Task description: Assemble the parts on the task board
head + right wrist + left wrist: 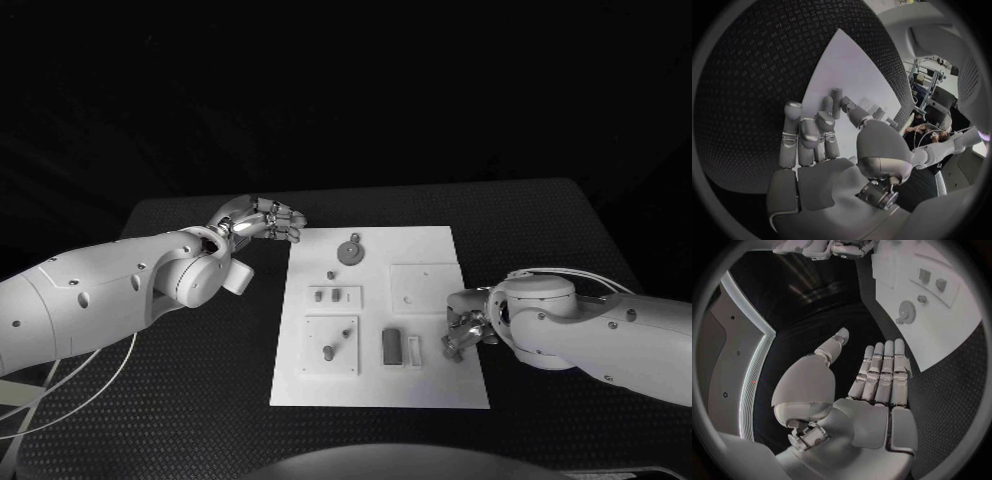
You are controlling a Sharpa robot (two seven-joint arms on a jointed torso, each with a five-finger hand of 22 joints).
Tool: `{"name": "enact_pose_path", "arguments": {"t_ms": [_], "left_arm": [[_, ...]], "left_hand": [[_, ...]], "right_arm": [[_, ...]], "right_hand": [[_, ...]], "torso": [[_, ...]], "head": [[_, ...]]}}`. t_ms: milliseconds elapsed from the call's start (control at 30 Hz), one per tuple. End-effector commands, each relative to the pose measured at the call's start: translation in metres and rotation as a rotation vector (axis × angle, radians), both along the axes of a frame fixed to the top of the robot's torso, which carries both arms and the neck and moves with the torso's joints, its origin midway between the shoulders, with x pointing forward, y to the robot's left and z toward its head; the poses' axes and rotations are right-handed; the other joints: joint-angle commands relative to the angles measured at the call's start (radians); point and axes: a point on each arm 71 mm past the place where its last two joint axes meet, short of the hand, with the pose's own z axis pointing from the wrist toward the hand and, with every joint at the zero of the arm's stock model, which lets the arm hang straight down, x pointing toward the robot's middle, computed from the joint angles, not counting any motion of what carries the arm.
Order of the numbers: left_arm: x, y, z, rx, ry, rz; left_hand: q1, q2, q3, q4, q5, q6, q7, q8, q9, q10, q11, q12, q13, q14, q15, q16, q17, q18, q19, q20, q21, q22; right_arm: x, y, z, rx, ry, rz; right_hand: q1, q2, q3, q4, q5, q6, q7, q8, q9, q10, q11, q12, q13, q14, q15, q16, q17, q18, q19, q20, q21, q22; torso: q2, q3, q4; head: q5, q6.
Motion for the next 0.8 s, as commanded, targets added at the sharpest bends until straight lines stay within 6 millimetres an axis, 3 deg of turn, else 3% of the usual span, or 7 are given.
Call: {"name": "enact_pose_path", "arguments": {"t_ms": [33,333,567,800], "left_arm": [[-0.0006,-0.0022,0.0016,-0.014,-0.005,-0.016],[-0.0010,-0.0032,0.0017,-0.015,-0.004,-0.020],[-0.0014,-0.0043,0.0018,-0.017,-0.004,-0.024],[-0.0015,-0.0053,0.0018,-0.018,-0.004,-0.026]], "left_hand": [[-0.006,0.001,0.000,0.007,-0.001,0.003,0.002,0.006,0.001,0.007,0.003,0.006,-0.002,-0.002,0.004,0.006,-0.001,0.008,0.000,0.009,0.006,-0.001],[-0.006,0.001,0.000,0.008,-0.001,0.003,0.002,0.006,0.001,0.008,0.002,0.006,-0.002,-0.002,0.004,0.006,-0.002,0.008,0.001,0.009,0.007,-0.001],[-0.007,0.001,0.000,0.008,-0.001,0.003,0.002,0.006,0.001,0.008,0.002,0.006,-0.002,-0.001,0.004,0.007,-0.002,0.008,0.001,0.009,0.007,-0.001],[-0.007,0.001,0.000,0.008,-0.002,0.003,0.002,0.006,0.001,0.008,0.002,0.006,-0.002,-0.001,0.004,0.007,-0.002,0.008,0.001,0.009,0.007,-0.001]], "right_arm": [[-0.0034,-0.0060,-0.0103,-0.046,0.003,0.005],[-0.0040,-0.0064,-0.0105,0.058,0.033,-0.083],[-0.0040,-0.0073,-0.0106,0.113,0.050,-0.128],[-0.0059,-0.0082,-0.0098,0.157,0.064,-0.163]], "right_hand": [[0.066,0.053,-0.007,0.001,0.003,-0.072,0.048,-0.048,-0.047,-0.003,0.005,0.000,-0.002,-0.002,0.005,-0.005,-0.001,0.023,-0.008,0.003,0.006,0.021],[0.018,0.104,-0.036,0.004,0.004,-0.067,0.048,-0.048,-0.052,-0.001,0.005,0.001,-0.005,-0.001,0.005,-0.003,-0.001,0.023,-0.004,0.011,0.007,0.019],[0.021,0.124,-0.032,0.001,0.005,-0.056,0.043,-0.043,-0.051,0.004,0.001,0.003,-0.007,0.000,0.002,-0.001,0.001,0.023,-0.004,0.007,0.008,0.019],[0.030,0.129,-0.032,0.000,0.004,-0.041,0.037,-0.033,-0.047,0.008,-0.004,0.005,-0.008,0.000,-0.003,0.003,0.002,0.023,-0.005,0.004,0.012,0.021]], "torso": [[0.000,-0.0001,-0.0001],[0.000,0.0007,-0.0003],[0.000,0.0008,-0.0004],[0.000,0.0003,-0.0010]], "head": [[-0.001,-0.002],[0.001,-0.004],[0.001,-0.005],[0.002,-0.005]]}}
